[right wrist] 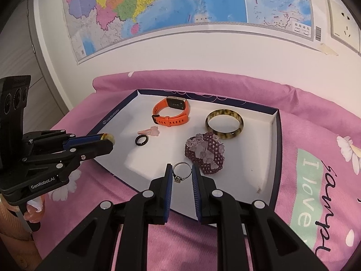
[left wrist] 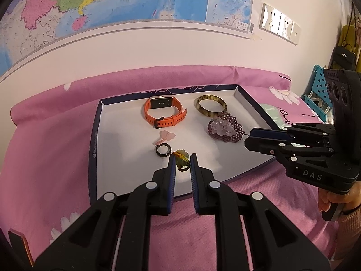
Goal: Organize jewelry
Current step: 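Lower the green-stone ring with the left tool while the right tool lowers the silver ring into the box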
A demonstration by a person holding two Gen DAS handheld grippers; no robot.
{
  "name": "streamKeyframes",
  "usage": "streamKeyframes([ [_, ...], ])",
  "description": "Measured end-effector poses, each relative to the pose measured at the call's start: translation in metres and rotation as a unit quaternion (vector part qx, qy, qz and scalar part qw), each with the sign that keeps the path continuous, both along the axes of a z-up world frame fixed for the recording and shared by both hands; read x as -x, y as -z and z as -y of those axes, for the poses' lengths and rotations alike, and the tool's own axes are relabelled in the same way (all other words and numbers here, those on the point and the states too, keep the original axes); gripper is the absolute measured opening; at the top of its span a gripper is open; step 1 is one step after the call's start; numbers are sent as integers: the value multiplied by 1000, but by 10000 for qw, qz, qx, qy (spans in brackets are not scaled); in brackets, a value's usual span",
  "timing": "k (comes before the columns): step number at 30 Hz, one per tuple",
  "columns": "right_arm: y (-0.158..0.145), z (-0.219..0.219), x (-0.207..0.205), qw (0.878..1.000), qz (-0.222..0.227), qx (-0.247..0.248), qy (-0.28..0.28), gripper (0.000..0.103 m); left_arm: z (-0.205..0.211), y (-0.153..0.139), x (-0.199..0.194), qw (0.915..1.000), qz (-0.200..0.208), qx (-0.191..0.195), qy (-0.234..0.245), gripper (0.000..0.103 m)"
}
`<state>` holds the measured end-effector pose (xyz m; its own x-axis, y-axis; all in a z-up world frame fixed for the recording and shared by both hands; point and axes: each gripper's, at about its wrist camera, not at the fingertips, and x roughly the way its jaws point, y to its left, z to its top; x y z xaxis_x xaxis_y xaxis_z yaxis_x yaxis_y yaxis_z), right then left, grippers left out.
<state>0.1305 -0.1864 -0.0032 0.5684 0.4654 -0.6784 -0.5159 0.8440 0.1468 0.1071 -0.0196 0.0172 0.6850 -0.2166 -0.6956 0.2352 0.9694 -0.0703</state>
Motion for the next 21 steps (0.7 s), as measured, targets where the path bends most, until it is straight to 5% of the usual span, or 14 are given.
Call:
streamKeyframes([
  [21, 6, -8, -11, 9999, -74, 140, -34, 16, 0, 6, -11, 9999, -142, -5, -59, 13],
])
